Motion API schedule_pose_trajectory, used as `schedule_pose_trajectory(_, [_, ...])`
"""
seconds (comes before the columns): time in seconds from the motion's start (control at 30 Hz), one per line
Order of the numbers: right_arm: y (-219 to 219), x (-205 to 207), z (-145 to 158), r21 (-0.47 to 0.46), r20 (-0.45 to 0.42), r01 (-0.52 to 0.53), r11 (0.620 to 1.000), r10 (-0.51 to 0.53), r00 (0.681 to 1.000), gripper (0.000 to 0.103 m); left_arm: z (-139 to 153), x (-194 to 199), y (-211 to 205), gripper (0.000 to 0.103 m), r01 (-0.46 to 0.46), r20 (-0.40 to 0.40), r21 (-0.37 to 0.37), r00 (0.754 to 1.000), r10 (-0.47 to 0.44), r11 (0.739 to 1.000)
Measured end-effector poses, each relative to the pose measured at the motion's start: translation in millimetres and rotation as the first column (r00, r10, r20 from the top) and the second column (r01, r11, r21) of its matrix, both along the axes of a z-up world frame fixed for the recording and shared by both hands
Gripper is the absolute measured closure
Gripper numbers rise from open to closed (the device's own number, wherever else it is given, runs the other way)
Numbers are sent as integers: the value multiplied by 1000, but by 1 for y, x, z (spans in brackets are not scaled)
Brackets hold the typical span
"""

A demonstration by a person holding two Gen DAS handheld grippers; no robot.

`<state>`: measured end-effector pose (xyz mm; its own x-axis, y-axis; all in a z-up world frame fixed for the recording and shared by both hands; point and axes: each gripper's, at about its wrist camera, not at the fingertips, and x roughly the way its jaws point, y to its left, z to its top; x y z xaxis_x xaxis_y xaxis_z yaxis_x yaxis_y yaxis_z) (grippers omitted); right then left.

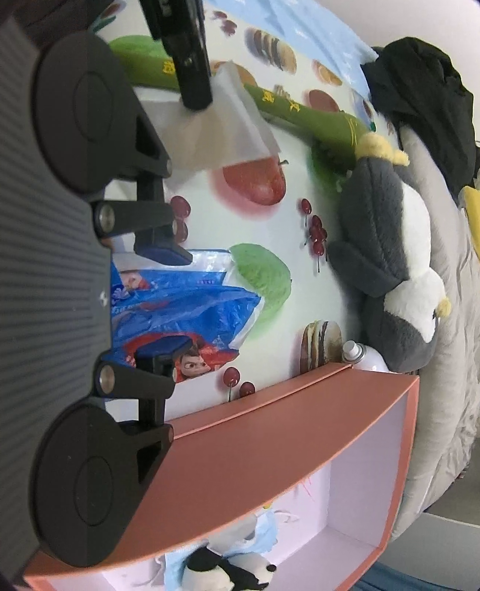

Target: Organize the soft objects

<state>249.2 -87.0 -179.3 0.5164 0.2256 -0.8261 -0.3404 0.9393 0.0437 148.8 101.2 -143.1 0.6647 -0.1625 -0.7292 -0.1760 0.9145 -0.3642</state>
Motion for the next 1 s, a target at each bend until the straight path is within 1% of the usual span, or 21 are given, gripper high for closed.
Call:
schedule_pose_trajectory(0.03, [1,2,-2,0,-6,0,1000,0,1000,59,1,0,2,97,2,-1,-2,1000,-2,1000])
schedule_pose_trajectory(0.1, [2,4,-6,-12,-7,5,1000,-5,1000,63,2,2,4,97,10,-2,7,1000,-10,1000])
schedule_pose_trajectory(0.17, [2,5,-11,-28,-20,14,1000,-15,1000,72,2,3,5,97,17,-7,8,1000,-17,1000])
schedule_pose_trajectory(0.2, [1,5,-13,-34,-31,20,999,-21,999,73,3,3,6,97,21,-9,11,1000,-21,1000])
schedule_pose_trajectory(0.23, [1,5,-13,-34,-36,24,999,-25,999,76,3,3,6,97,24,-11,16,1000,-24,1000])
schedule_pose_trajectory(0.27, [0,5,-14,-32,-37,25,999,-26,999,83,3,3,6,97,25,-14,16,1000,-24,1000])
schedule_pose_trajectory(0.33, [-1,6,-16,-48,-52,24,999,-27,998,91,4,2,6,97,21,-11,5,1000,-21,1000])
schedule_pose_trajectory(0.37, [-2,7,-15,-49,-59,33,998,-35,998,93,5,1,5,97,21,-10,4,1000,-21,1000])
schedule_pose_trajectory(0.43, [-3,6,-10,-35,-54,32,999,-34,998,94,8,-1,1,97,20,-4,9,1000,-20,1000])
schedule_pose_trajectory(0.53, [-2,3,-1,-51,-37,17,999,-19,999,95,15,-5,-5,97,9,4,8,1000,-9,1000])
schedule_pose_trajectory(0.73, [-10,-8,22,-8,-15,-8,1000,8,1000,95,32,-10,-20,97,-15,35,22,999,15,1000])
schedule_pose_trajectory(0.83, [-17,-14,29,11,-7,-14,1000,14,1000,95,36,-10,-28,99,-21,34,19,999,20,1000])
schedule_pose_trajectory(1.0, [-26,-22,34,32,0,-24,999,24,1000,95,34,-12,-36,99,-17,31,43,999,16,999])
